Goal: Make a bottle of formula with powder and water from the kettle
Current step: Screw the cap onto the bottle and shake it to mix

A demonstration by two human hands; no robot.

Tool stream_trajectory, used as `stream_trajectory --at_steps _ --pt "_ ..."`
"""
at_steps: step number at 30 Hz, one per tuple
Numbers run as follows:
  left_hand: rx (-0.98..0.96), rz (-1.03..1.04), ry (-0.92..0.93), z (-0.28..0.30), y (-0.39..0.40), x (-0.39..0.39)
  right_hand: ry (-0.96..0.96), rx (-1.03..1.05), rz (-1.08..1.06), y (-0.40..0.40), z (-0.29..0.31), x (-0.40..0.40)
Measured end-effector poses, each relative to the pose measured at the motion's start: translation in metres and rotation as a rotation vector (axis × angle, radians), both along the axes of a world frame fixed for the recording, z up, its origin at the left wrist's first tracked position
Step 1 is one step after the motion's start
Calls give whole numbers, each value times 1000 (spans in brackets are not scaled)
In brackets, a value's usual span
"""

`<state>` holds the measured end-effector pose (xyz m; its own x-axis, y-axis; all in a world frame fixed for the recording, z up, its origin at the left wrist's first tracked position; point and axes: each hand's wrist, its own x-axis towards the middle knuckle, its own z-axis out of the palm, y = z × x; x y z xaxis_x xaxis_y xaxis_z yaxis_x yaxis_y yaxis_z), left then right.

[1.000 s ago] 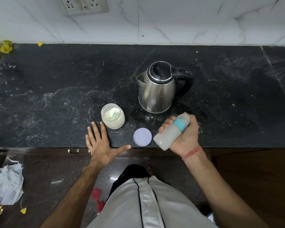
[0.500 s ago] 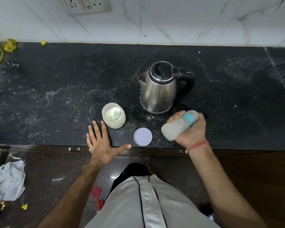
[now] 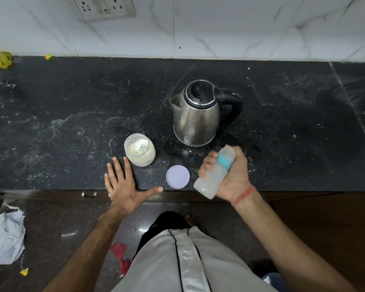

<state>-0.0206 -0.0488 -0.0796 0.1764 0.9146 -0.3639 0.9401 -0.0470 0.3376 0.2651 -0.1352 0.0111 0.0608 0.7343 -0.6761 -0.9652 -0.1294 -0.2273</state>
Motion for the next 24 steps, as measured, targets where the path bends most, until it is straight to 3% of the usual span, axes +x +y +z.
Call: stream_trajectory --at_steps 2,6,8,12,16,20,24 --pt "-9 0 -7 0 -1 0 14 34 -36 -1 5 13" --pt "-2 6 -9 -2 0 -1 142 184 -302 -7 11 39" --pt "4 6 -10 -3 0 -1 147 174 -270 -9 6 30" --pt "1 7 -10 -2 -2 -2 23 68 -9 -12 0 5" --pt "-30 2 -13 1 -2 -3 183 121 -296 -5 1 12" --pt "-23 0 -19 1 -1 -1 35 104 -91 -3 -1 0" --pt "-11 4 -26 -1 -2 -2 159 230 -288 -2 2 12"
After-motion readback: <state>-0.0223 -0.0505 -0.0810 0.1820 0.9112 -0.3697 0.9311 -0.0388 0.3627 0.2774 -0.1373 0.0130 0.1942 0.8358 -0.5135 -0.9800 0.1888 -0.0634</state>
